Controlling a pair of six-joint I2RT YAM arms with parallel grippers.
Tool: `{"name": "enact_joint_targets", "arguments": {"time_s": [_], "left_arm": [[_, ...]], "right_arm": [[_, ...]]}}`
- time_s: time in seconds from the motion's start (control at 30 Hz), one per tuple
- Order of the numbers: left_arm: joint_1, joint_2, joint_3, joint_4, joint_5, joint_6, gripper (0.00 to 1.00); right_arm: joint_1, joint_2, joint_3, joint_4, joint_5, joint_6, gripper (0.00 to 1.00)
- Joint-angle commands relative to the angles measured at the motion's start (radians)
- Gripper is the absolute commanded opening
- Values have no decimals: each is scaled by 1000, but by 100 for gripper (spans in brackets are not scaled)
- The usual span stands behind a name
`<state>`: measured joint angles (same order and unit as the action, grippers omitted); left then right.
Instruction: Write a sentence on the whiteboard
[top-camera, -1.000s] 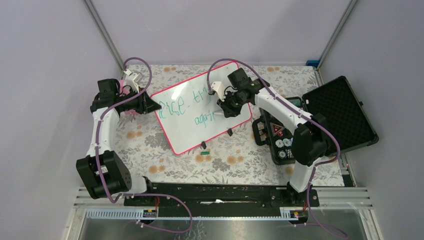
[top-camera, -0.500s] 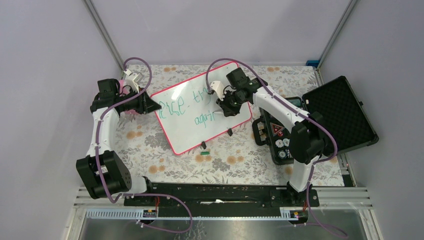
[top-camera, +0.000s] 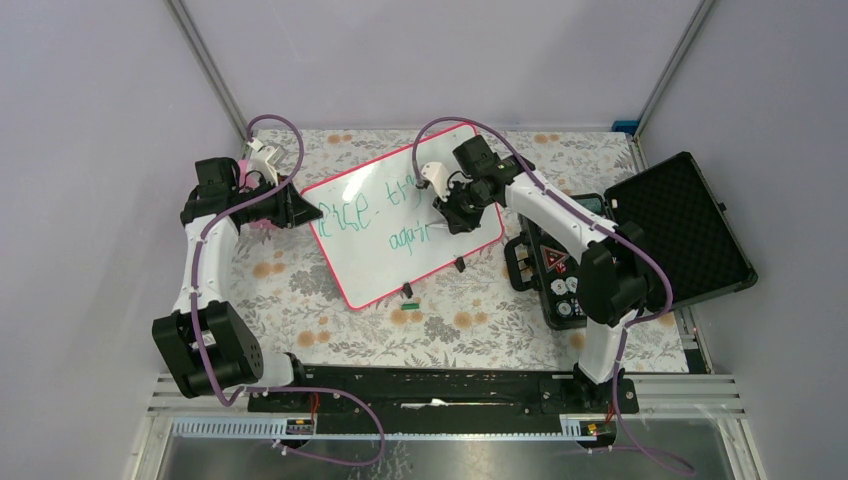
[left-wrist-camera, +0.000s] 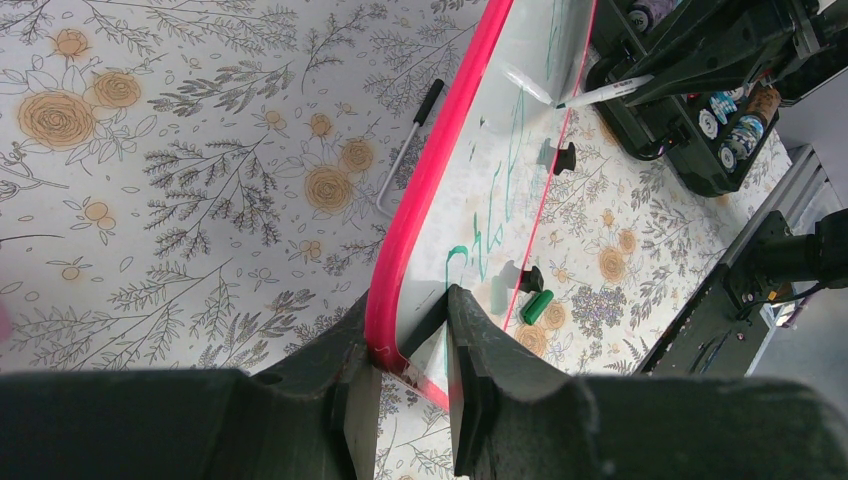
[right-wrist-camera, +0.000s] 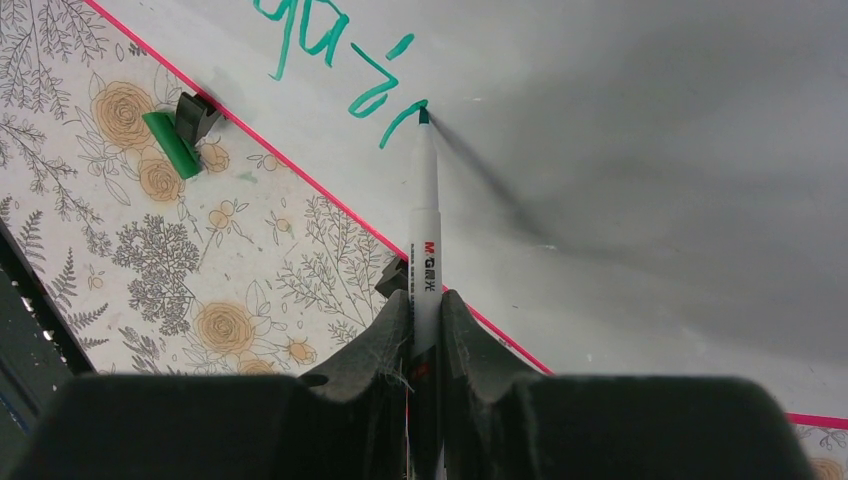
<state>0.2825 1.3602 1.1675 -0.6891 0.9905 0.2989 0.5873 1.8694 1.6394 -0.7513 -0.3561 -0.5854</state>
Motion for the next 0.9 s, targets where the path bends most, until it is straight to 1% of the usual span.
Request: {"name": "enact_joint_targets", "arguments": {"time_s": [0.0,0.87], "left_arm": [[-19,-26,-6,14,-54,80,0],[-17,-22,-6,14,-51,81,0]], "right_arm": [[-22,9,40,20,33,3,0],[-37,-22,-38,23,6,-5,0]]}}
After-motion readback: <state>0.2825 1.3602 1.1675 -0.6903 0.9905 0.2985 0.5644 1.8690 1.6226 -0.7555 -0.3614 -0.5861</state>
